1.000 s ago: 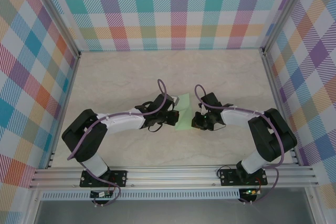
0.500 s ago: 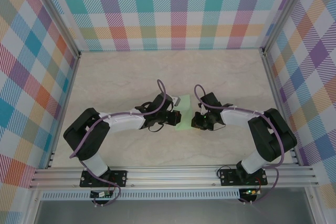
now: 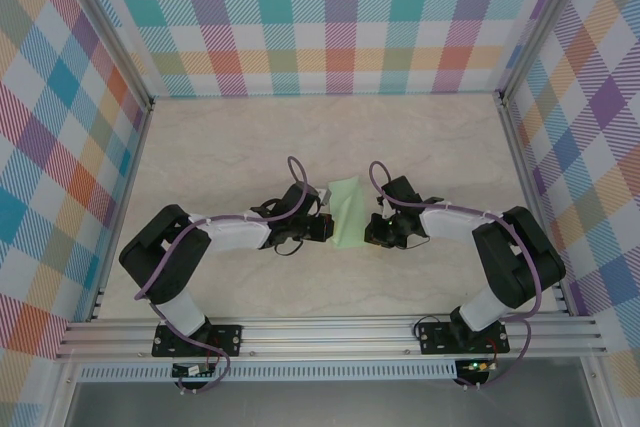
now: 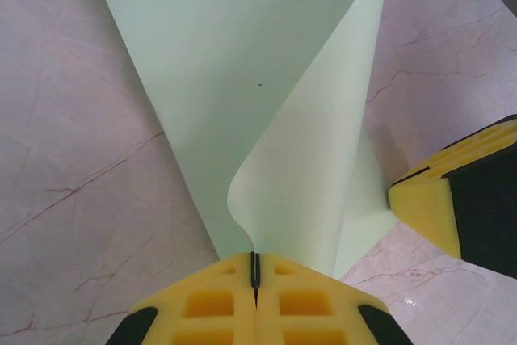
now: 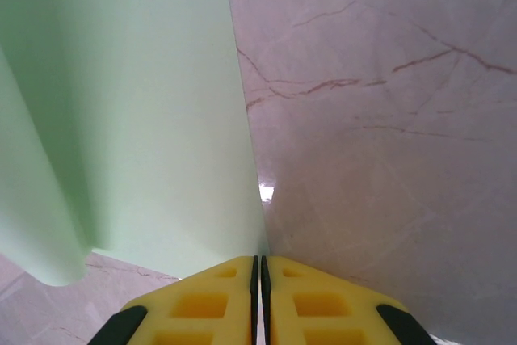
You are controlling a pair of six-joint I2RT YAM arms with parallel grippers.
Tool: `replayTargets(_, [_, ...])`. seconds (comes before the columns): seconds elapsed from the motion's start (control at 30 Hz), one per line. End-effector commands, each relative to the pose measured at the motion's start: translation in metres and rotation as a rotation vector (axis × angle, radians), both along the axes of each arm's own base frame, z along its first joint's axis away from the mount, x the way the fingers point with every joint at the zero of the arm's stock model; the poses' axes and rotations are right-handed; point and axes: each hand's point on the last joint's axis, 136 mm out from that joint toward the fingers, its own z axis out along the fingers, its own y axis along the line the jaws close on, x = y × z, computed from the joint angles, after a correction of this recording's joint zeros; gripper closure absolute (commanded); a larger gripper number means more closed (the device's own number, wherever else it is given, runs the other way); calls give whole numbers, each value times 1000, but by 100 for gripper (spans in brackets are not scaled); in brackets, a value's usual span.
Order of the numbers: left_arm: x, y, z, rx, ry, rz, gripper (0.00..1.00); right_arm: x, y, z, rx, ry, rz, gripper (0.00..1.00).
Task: Fold a paper plane with a square sheet of paper (fold left side to right side)
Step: Fold the triangle a second time at the center of the table.
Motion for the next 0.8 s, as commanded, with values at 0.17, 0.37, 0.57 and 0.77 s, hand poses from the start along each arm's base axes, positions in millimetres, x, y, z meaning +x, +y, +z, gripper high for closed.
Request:
replayTargets(0.17, [9, 0, 13, -34, -34, 19, 97, 5, 3, 12, -3, -35, 20, 87])
replayTargets(0.37, [14, 1, 18, -9, -75, -2, 97, 11, 7, 22, 11, -67, 31, 87])
replayTargets(0.57, [20, 0, 17, 10, -96, -7, 97, 16, 11, 36, 31, -101, 40, 87])
replayTargets(0.77, [26, -1, 16, 14, -115, -4, 97, 14, 19, 33, 81, -85, 47, 87])
